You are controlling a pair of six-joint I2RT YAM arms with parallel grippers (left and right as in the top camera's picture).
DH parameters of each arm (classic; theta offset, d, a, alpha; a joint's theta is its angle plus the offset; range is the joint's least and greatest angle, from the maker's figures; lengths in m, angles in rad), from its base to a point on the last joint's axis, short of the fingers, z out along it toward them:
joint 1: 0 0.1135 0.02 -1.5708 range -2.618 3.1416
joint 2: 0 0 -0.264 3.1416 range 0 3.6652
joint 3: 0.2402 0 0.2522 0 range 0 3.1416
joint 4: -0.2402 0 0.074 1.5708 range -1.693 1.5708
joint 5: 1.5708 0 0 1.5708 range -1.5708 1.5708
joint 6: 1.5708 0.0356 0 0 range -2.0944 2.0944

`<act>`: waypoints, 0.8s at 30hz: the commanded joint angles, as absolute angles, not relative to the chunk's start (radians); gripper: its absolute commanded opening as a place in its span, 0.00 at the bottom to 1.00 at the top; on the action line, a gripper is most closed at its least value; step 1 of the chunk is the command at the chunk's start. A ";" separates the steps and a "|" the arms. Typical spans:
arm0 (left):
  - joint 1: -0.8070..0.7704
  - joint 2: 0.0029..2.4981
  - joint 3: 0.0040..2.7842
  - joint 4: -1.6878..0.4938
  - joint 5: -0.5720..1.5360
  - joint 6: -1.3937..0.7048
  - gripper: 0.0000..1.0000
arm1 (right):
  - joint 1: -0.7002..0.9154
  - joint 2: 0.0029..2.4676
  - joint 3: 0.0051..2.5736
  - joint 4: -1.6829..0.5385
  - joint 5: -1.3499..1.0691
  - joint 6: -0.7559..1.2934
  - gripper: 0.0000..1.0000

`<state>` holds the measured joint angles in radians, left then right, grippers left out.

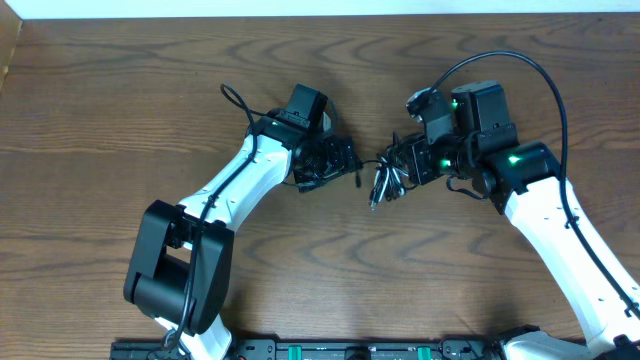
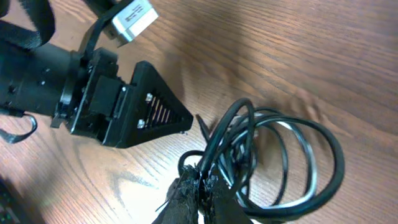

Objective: Untangle cables

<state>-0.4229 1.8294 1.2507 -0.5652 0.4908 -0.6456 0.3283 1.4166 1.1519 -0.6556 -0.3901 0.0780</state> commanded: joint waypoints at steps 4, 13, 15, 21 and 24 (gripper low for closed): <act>-0.424 1.842 1.264 -0.564 0.478 -0.620 0.86 | 0.330 1.423 1.174 -0.683 -0.376 0.126 0.02; -0.424 1.842 1.264 -0.564 0.477 -0.620 0.86 | 0.330 1.458 1.174 -0.714 -0.372 0.126 0.45; -0.424 1.842 1.264 -0.564 0.477 -0.620 0.86 | 0.330 1.472 1.174 -0.717 -0.372 0.126 0.57; -0.424 1.842 1.264 -0.564 0.477 -0.620 0.86 | 0.328 1.515 1.174 -0.738 -0.205 0.195 0.75; -0.424 1.842 1.264 -0.564 0.477 -0.620 0.86 | 0.317 1.538 1.174 -0.769 -0.022 0.302 0.79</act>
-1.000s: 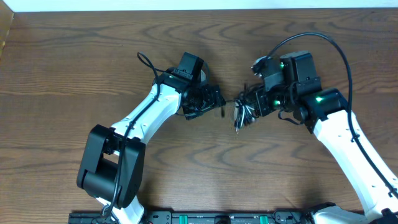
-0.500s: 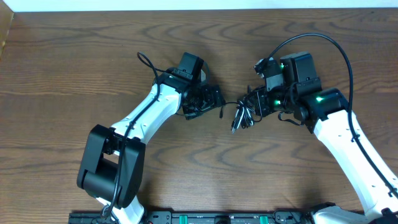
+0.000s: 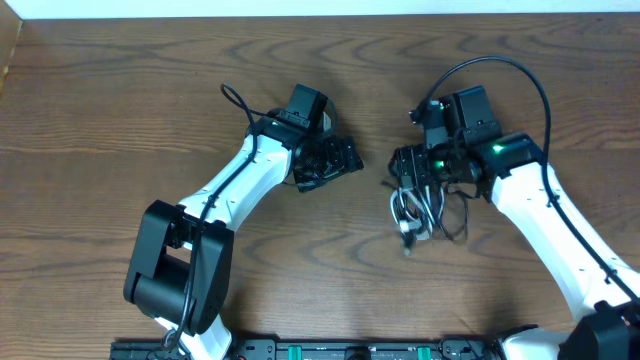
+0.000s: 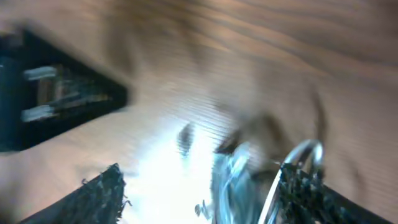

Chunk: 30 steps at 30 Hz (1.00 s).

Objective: Untangle cables

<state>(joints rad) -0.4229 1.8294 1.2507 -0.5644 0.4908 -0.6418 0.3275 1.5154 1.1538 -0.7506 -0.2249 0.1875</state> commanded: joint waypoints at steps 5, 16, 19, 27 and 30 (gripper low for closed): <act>-0.424 1.842 1.264 -0.564 0.478 -0.620 0.86 | 0.263 1.555 1.174 -0.836 -0.002 0.323 0.81; -0.438 1.785 1.412 -0.812 0.478 -0.430 0.87 | 0.035 1.556 1.174 -0.969 -0.044 0.398 0.91; -0.507 1.771 1.427 -0.849 0.478 -0.417 0.91 | -0.007 1.556 1.174 -0.944 -0.043 0.414 0.98; -0.697 1.811 1.424 -0.778 0.437 -0.443 0.91 | -0.142 1.556 1.174 -0.886 -0.037 0.458 0.99; -0.745 1.818 1.424 -0.741 0.390 -0.510 0.91 | -0.175 1.556 1.174 -0.890 -0.050 0.459 0.99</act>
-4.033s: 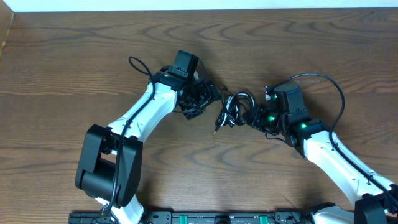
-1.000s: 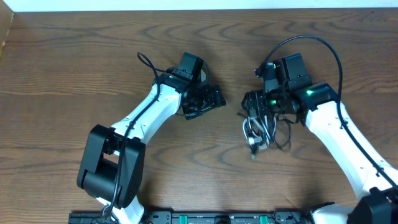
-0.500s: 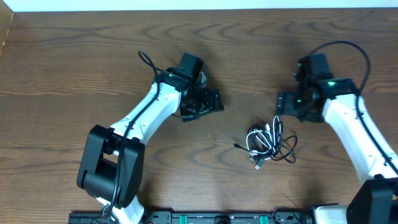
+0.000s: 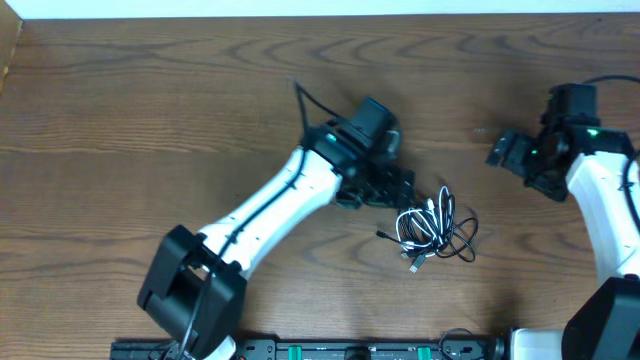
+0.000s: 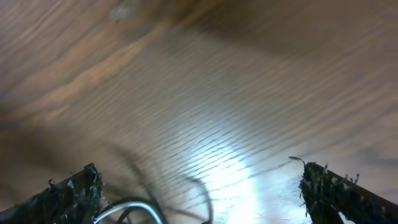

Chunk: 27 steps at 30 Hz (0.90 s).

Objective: Untangle cables

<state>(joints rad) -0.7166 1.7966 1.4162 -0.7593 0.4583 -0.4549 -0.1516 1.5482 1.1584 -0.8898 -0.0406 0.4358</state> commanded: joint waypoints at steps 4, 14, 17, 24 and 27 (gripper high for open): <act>-0.791 1.829 1.424 -0.690 0.369 -0.556 0.91 | -0.176 1.556 1.169 -0.889 -0.073 0.459 0.99; -0.884 1.930 1.424 -0.588 0.294 -0.667 0.91 | -0.176 1.556 1.165 -0.887 -0.075 0.459 0.99; -0.905 1.969 1.424 -0.557 0.294 -0.667 0.91 | -0.176 1.556 1.164 -0.886 -0.084 0.459 0.99; -0.894 2.033 1.424 -0.521 0.292 -0.667 0.43 | -0.151 1.556 1.164 -0.889 -0.112 0.455 0.99; -0.863 2.033 1.424 -0.528 0.267 -0.664 0.22 | -0.131 1.556 1.164 -0.892 -0.117 0.440 0.96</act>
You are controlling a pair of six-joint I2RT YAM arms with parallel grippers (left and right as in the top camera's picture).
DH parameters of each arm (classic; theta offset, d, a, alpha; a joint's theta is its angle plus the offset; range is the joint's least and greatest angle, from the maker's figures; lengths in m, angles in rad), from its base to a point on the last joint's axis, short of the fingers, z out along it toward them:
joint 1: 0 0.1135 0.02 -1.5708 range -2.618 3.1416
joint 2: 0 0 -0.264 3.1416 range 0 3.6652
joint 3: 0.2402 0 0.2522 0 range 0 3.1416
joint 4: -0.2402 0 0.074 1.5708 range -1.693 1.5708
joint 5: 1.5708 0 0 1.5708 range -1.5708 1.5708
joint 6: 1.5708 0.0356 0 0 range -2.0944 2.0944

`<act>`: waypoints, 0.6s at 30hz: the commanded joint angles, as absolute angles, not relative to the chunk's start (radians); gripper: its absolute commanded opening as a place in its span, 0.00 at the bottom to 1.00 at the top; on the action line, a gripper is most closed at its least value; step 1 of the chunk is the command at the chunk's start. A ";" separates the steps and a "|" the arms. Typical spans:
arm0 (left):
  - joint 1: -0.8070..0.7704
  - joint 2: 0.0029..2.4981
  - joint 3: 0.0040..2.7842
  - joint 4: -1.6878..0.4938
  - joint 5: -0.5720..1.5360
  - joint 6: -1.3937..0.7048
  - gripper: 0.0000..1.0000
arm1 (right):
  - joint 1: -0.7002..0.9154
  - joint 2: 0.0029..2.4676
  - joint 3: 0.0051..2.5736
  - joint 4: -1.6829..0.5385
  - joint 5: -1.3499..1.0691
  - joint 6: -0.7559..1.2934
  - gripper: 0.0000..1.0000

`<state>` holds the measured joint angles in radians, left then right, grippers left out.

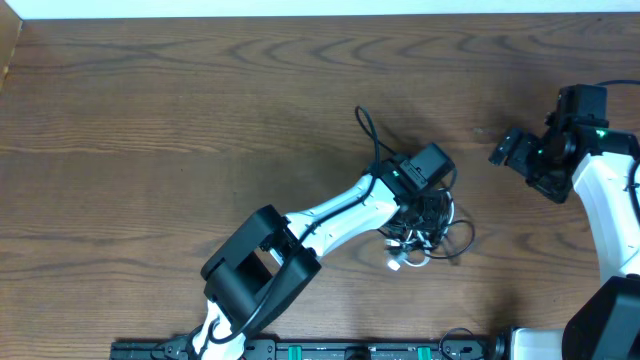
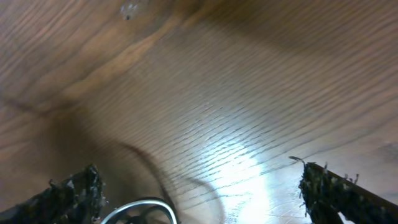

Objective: Untangle cables

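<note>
A tangled bundle of black and white cables (image 1: 432, 238) lies on the wooden table right of centre, a white plug (image 1: 395, 265) sticking out at its lower left. My left gripper (image 1: 426, 208) sits right on top of the bundle, and its fingers are hidden among the cables. My right gripper (image 1: 507, 150) is far off to the right, open. In the right wrist view the right gripper (image 2: 205, 193) has its fingers (image 2: 78, 193) wide apart over bare wood. A curved cable loop (image 2: 140, 208) shows at the bottom edge.
The left arm (image 1: 330, 215) stretches diagonally from its base at the bottom left across the table to the bundle. The right arm (image 1: 600, 195) runs along the right edge. The brown wooden table (image 1: 150, 120) has a white strip along its far edge.
My left gripper has moved right and down, from just upper left of the bundle onto it. The bundle looks a little more bunched. The right gripper has stayed put, still open.
First my right gripper was shut on the bundle at the table's middle, facing the left gripper. Then it stood open lower down over the bundle. Then it was at the far right, with the bundle on the table and the left gripper beside it. Now the left gripper is on the bundle.
</note>
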<state>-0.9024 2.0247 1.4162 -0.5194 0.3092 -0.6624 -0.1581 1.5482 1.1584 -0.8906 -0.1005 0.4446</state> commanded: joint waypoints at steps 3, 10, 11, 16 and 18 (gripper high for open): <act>-0.814 2.033 1.424 -0.556 0.268 -0.663 0.10 | -0.104 1.556 1.164 -0.891 -0.140 0.409 0.93; -0.647 2.032 1.424 -0.612 0.326 -0.653 0.08 | -0.014 1.556 1.164 -0.890 -0.280 0.271 0.89; -0.622 2.032 1.424 -0.609 0.364 -0.636 0.08 | 0.002 1.556 1.164 -0.889 -0.314 0.245 0.88; -0.502 2.032 1.424 -0.591 0.592 -0.595 0.08 | 0.078 1.556 1.164 -0.888 -0.453 0.126 0.79; -0.458 2.032 1.424 -0.589 0.685 -0.571 0.08 | 0.107 1.556 1.164 -0.886 -0.493 0.086 0.75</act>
